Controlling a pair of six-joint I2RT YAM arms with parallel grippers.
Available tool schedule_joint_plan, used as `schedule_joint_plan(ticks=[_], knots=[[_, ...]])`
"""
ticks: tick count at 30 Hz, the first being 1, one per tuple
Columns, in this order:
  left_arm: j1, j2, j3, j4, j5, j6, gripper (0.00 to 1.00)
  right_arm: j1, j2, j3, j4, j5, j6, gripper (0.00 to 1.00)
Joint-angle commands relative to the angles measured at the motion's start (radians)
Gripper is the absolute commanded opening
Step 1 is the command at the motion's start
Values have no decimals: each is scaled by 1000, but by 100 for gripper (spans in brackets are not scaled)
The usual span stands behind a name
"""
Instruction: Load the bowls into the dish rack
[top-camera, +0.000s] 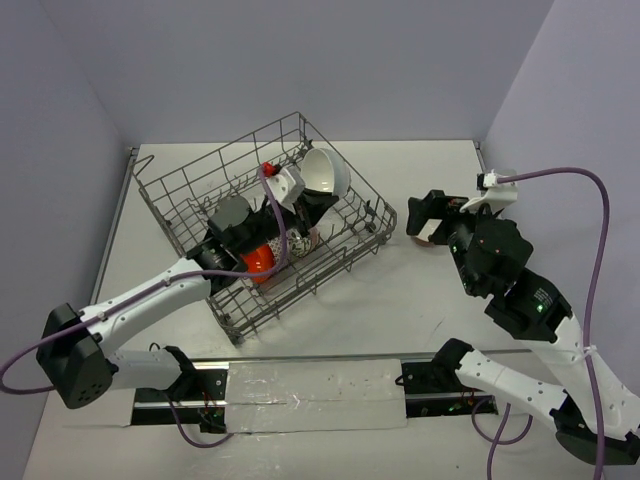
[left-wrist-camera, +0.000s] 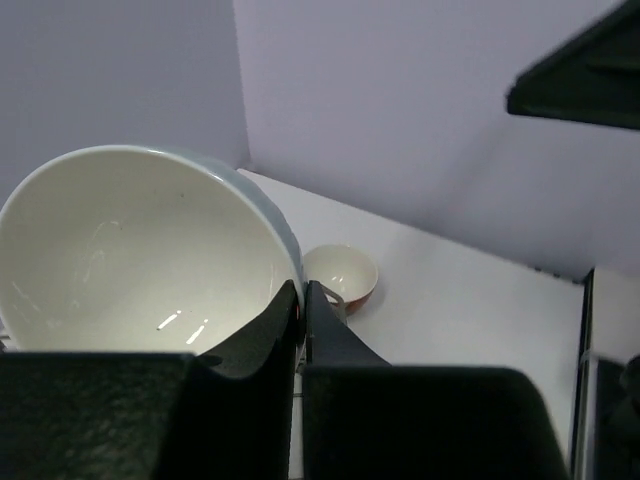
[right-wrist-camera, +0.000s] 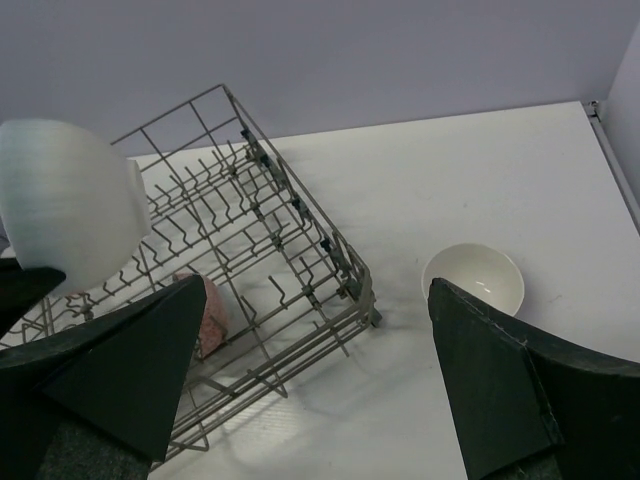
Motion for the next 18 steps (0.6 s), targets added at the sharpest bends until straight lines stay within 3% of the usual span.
schedule_joint_plan(ticks=[1,8,18], knots=[[47,23,-42,376,-93,-316,0,-3,-8,-16,69,37,2,100],[89,126,-51,532,-193,-692,0,-4,-23,-43,84,53,-14,99],[102,195,-114,555,-365,-994,0,-4,-43,-74,109,77,-57,99]])
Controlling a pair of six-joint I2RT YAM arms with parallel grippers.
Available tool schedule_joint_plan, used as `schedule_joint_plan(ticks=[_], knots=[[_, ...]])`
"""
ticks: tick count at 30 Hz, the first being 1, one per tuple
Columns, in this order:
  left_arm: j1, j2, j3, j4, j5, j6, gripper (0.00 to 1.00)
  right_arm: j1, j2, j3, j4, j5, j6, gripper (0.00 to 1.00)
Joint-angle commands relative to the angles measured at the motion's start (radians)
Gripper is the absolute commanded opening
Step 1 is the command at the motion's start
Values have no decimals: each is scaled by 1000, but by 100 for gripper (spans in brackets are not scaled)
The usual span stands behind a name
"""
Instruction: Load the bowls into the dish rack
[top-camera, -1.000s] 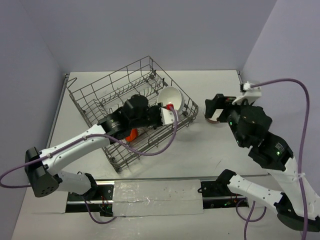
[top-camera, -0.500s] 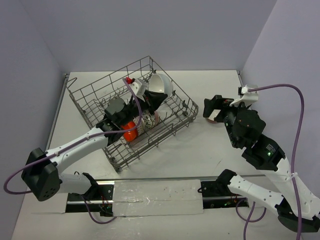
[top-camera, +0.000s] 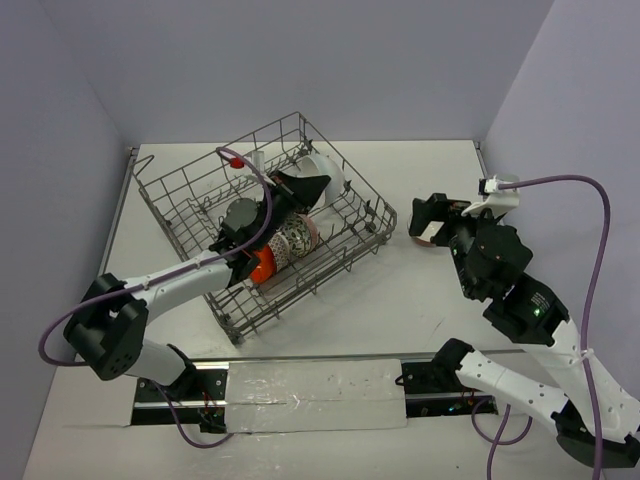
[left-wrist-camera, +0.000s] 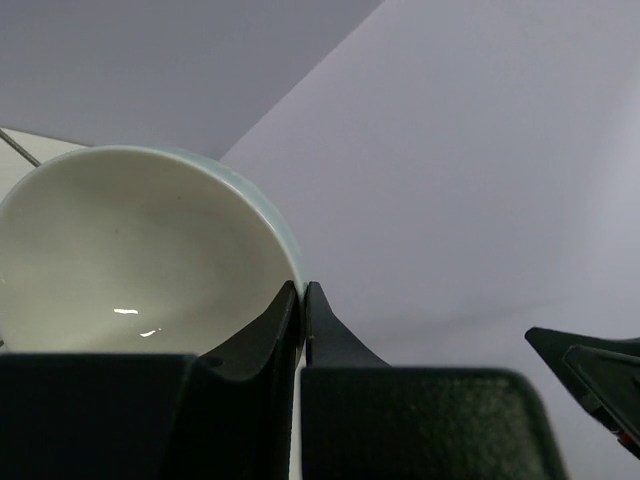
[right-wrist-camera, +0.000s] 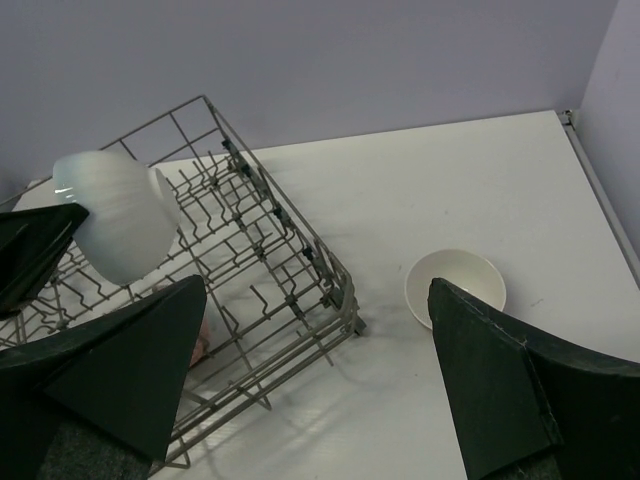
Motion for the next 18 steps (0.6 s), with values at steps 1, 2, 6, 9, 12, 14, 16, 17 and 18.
schedule_joint_plan(ticks=[1,2,6,9,12,14,16,17,18], knots=[[10,18,-7,162,-69,-169,0,-3,-12,-18,60,34,-25,99],[17,28,-10,173,-64,-218,0,-4,-14,-22,63,34,-30,99],[23,94,-3,221,-26,-284,0,-4,-17,-41,67,43,-37,99],[21,110,-5,199,-47,-324,0,-4,-23,-45,69,54,-48,99],[21,119,-22,198,-70,-362,0,-4,-32,-58,83,62,-57,99],[21,130,-30,196,-81,-405,0,-6,-40,-64,90,62,-65,99],[21,147,-41,225,-79,-427,0,-6,-40,-70,98,60,-66,99],[23,153,-44,233,-79,-453,0,-4,-40,-71,100,60,-69,99],[23,165,-47,239,-79,-464,0,-6,-38,-73,100,62,-71,99]])
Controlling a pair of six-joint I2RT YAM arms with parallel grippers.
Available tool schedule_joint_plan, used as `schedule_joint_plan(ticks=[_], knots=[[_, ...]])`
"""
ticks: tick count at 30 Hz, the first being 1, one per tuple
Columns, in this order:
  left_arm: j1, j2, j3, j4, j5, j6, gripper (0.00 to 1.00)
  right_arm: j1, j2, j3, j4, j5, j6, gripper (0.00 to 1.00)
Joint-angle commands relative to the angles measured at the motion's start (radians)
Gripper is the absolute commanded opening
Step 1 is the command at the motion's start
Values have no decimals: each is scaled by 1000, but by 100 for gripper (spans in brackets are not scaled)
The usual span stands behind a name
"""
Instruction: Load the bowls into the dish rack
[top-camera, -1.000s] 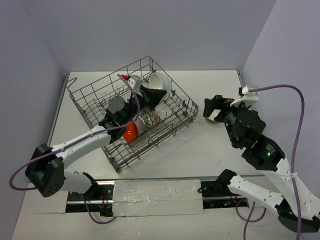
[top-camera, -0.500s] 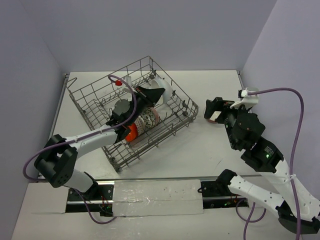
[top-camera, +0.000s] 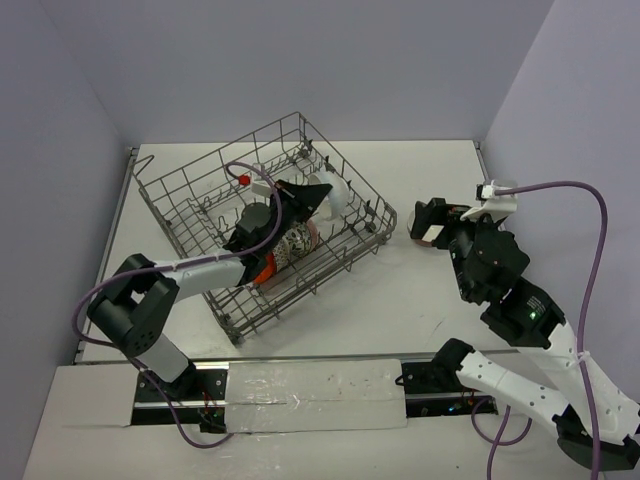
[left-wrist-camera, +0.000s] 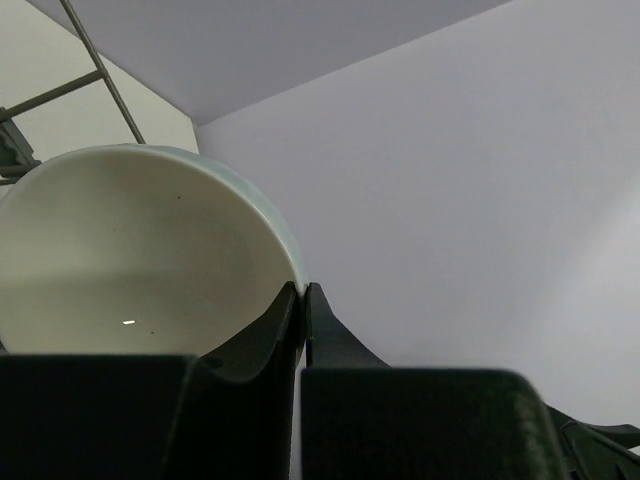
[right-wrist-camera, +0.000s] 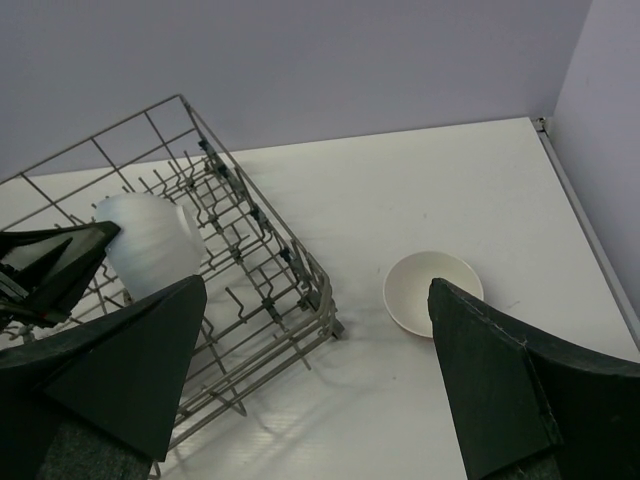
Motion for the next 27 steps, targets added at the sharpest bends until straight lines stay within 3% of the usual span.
schedule_joint_plan(ticks=[1,12,27], knots=[[2,16,-3,170,-25,-115,0,-6,-4,-10,58,29,-21,99],[2,9,-37,103,-134,-161,0,-4,-24,-34,85,37,-39,99],[3,33,-40,25,-141,-244,0,-6,-36,-45,99,47,-53,99]])
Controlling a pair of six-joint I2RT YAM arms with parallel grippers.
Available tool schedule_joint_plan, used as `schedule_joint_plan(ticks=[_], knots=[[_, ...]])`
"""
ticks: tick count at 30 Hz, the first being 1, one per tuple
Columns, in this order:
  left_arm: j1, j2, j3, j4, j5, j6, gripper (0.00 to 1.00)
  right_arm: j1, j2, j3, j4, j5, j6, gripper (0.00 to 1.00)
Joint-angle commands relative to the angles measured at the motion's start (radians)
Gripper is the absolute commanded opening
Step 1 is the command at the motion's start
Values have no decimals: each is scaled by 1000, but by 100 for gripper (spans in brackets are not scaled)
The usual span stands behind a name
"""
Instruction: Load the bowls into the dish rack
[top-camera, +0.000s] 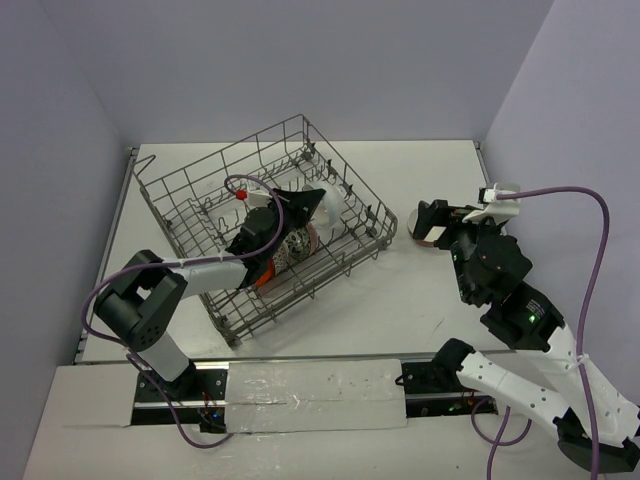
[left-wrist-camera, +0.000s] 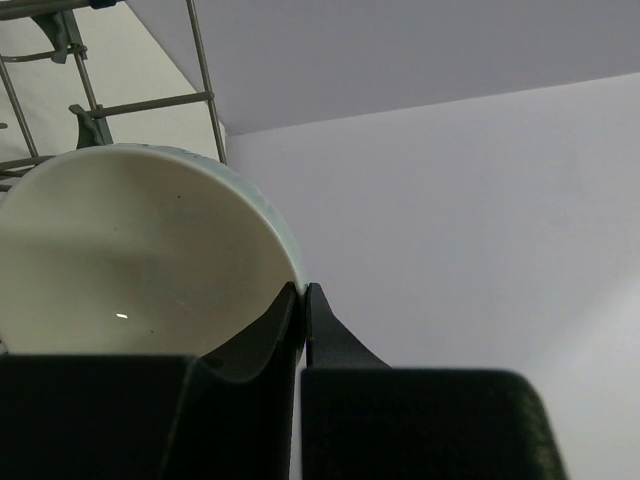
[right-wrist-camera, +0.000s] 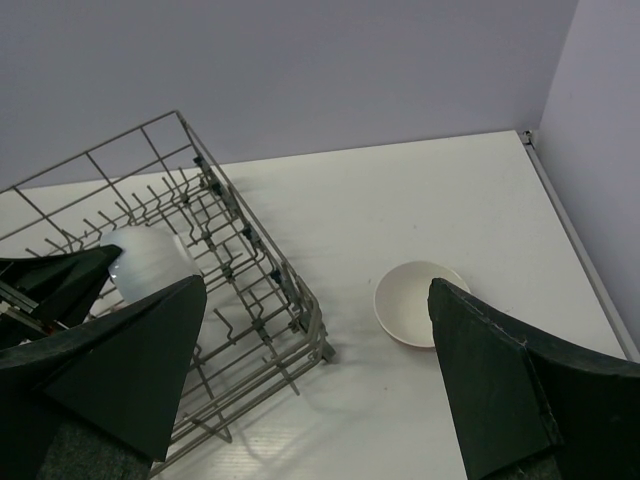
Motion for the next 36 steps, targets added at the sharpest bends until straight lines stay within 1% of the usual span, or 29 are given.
schedule_joint_plan(ticks=[1,6,10,14,17,18,20,21,26,31,32,36], knots=[[-2,-13,0,22,-37,-56,0,-4,-10,-10,48,26,-13,99],[-2,-3,-1,-19,-26,-105,0,-6,-11,-13,54,28,-19,99],[-2,5,-1,-35,-4,-105,0,-6,-18,-17,62,32,-22,99],[-2,-7,-3,-76,-24,-120,0,-6,-21,-21,63,37,-28,99],[-2,-10,-3,-117,-27,-148,4,-6,-22,-19,68,37,-31,99],[0,-10,2,-155,-23,-151,1,-6,-21,-19,69,37,-33,99],[-2,-15,20,-191,-21,-147,1,-6,-19,-14,71,39,-34,99],[-2,-19,32,-240,-29,-150,2,-6,-19,-14,69,39,-34,99],[12,-29,58,-329,-26,-133,5,-4,-28,-16,72,40,-37,99],[23,-29,81,-407,-11,-120,11,-6,-34,-21,80,39,-42,99],[26,-27,80,-404,-6,-119,13,-6,-36,-22,82,36,-42,99],[31,-21,60,-363,22,-125,14,-6,-38,-27,86,29,-48,99]])
